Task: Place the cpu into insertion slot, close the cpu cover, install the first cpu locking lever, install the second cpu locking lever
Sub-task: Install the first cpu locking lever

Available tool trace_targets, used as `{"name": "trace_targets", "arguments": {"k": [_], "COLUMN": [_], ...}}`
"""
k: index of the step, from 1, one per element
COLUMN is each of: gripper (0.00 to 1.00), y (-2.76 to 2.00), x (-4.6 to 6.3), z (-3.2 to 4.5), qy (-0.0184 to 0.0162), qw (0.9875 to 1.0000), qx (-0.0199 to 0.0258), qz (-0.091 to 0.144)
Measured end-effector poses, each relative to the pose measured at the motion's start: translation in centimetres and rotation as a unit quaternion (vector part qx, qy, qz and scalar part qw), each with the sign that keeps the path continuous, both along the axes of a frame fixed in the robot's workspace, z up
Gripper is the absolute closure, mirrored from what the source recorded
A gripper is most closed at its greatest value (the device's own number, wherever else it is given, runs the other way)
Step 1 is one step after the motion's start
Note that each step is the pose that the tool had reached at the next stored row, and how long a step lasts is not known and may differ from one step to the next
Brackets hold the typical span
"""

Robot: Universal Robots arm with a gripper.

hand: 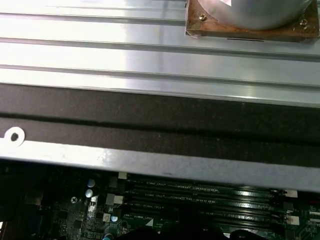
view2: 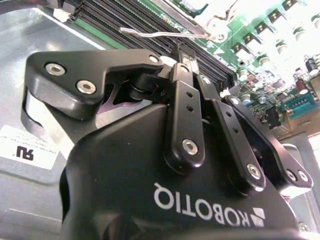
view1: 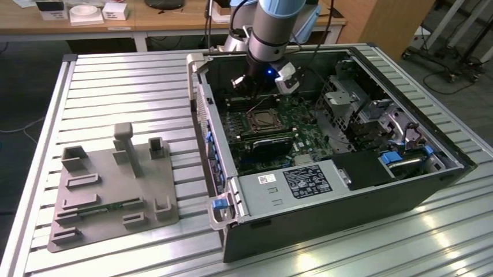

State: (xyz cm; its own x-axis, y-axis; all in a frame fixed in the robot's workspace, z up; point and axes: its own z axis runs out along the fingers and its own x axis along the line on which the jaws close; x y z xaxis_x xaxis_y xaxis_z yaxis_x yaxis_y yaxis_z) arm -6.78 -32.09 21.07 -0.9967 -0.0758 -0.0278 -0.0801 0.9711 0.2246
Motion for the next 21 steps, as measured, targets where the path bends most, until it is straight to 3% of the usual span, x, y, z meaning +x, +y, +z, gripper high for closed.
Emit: {"name": "trace_targets", "arguments": {"k": [8,11,15,17,19,21], "gripper": [0.89,0.89,0.89,0.89,0.89,0.89], "y": [0.00,-0.01,0.00,0.00,0.00,0.01], "x": [0.00,0.00,0.00,0.00,0.00,0.04], "z": [-0.10,-0.11,-0.04,-0.01,-0.01,-0.11], "qy": [-0.0001,0.0000,-0.0001,-0.0001,0.0000,-0.0002], "qw": [0.9999,0.9999,0.9999,1.0000,1.0000,1.0000], "qx": [-0.0168,-0.0171,-0.0132,-0.0071,0.0022,0.0040], "qz": [0.000,0.000,0.000,0.000,0.001,0.001]}}
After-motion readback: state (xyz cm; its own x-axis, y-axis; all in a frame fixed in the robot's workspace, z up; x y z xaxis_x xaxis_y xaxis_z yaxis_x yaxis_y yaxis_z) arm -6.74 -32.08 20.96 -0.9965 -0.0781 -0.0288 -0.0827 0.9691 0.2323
